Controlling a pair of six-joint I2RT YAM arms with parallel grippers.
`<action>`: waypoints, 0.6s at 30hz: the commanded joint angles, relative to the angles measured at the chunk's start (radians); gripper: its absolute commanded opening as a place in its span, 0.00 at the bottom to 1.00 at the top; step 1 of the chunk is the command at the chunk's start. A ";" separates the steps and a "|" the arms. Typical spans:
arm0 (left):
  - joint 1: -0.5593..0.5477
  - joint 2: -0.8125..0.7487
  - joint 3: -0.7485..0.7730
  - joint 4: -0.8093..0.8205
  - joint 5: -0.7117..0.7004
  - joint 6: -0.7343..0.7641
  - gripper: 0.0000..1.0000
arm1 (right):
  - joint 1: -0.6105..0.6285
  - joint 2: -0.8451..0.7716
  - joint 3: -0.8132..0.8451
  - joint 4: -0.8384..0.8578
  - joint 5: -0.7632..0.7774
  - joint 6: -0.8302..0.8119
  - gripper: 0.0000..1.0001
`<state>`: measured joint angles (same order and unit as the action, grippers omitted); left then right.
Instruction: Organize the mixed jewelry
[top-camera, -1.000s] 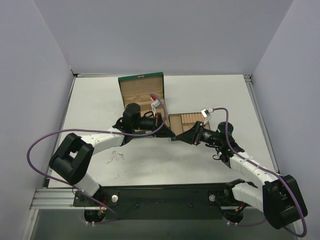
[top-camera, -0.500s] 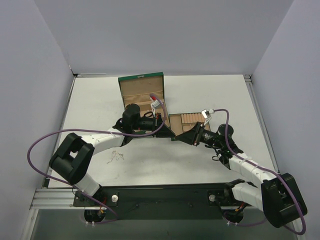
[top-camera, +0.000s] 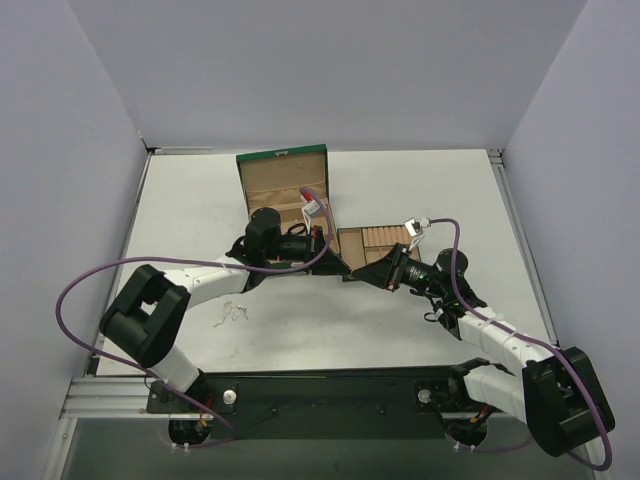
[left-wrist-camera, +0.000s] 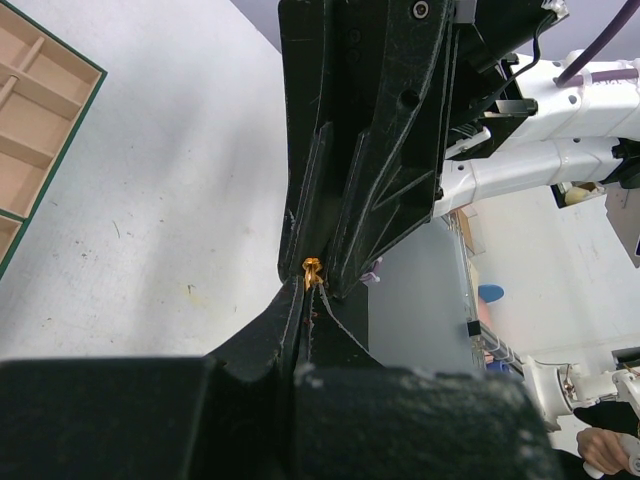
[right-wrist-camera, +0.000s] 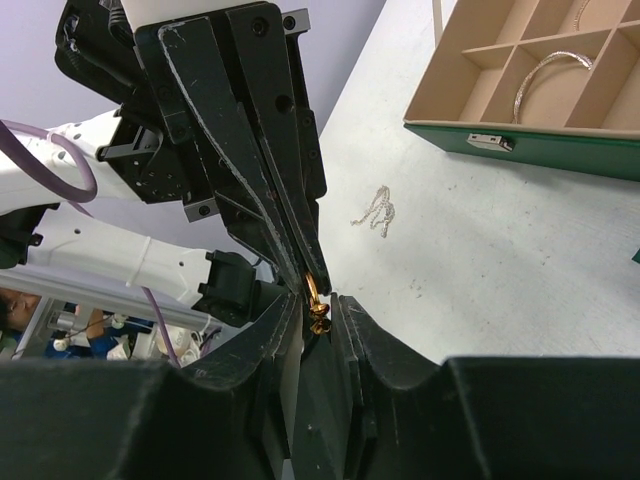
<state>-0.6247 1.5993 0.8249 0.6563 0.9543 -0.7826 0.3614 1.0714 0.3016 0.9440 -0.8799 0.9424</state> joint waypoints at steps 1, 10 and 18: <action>0.006 0.002 -0.004 0.065 0.006 -0.004 0.00 | 0.002 -0.021 -0.004 0.116 -0.007 -0.013 0.19; 0.006 0.010 -0.007 0.082 0.001 -0.017 0.00 | 0.002 -0.022 -0.002 0.121 -0.010 -0.007 0.13; 0.006 0.014 -0.007 0.085 -0.006 -0.023 0.00 | 0.004 -0.033 0.001 0.098 -0.005 -0.016 0.04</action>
<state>-0.6247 1.6028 0.8154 0.6922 0.9539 -0.8085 0.3614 1.0714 0.3008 0.9535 -0.8791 0.9432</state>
